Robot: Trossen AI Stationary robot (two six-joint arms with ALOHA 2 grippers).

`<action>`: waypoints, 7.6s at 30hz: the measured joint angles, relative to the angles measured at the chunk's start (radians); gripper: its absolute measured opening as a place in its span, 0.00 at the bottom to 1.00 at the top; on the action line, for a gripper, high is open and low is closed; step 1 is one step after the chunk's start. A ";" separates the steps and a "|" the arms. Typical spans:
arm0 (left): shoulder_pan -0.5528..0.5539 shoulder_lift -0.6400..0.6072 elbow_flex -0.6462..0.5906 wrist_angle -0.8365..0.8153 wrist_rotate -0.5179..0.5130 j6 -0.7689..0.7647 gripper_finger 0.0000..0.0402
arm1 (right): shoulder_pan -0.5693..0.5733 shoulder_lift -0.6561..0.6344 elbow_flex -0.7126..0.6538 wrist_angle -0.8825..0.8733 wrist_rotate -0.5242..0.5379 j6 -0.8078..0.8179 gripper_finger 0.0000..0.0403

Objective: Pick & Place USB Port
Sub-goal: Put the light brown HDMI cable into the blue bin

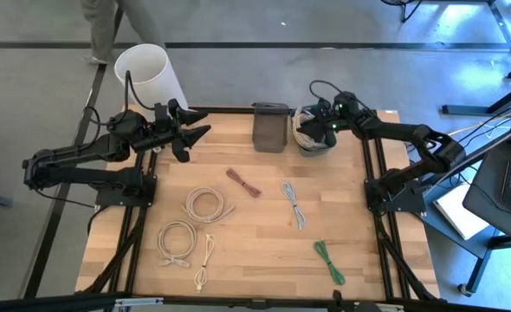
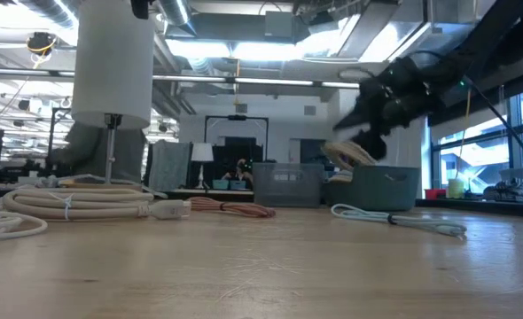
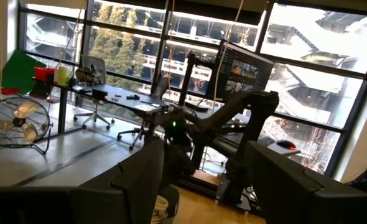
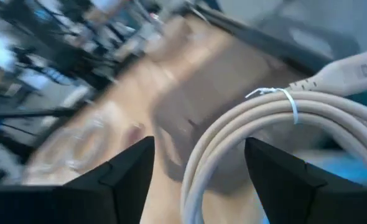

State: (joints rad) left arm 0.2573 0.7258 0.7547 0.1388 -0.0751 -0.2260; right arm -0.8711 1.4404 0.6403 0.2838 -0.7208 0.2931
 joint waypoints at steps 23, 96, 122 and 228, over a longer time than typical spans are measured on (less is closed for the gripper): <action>0.000 0.000 0.000 -0.007 0.025 0.022 0.55 | 0.154 -0.259 0.529 -1.025 0.253 -0.353 0.39; 0.000 -0.011 0.000 -0.007 0.014 0.064 0.55 | 0.457 0.176 0.591 -1.065 0.988 -0.558 0.10; 0.000 -0.029 0.000 -0.007 0.028 0.065 0.55 | 0.252 0.077 0.446 -1.023 0.553 -0.457 0.10; -0.280 0.569 0.171 -1.094 0.104 -0.156 0.55 | 0.850 -0.368 0.662 -1.024 0.593 -0.012 0.25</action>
State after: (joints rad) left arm -0.0229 1.2944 0.9253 -0.9557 0.0286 -0.3818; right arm -0.0216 1.0722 1.3025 -0.7405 -0.1276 0.2811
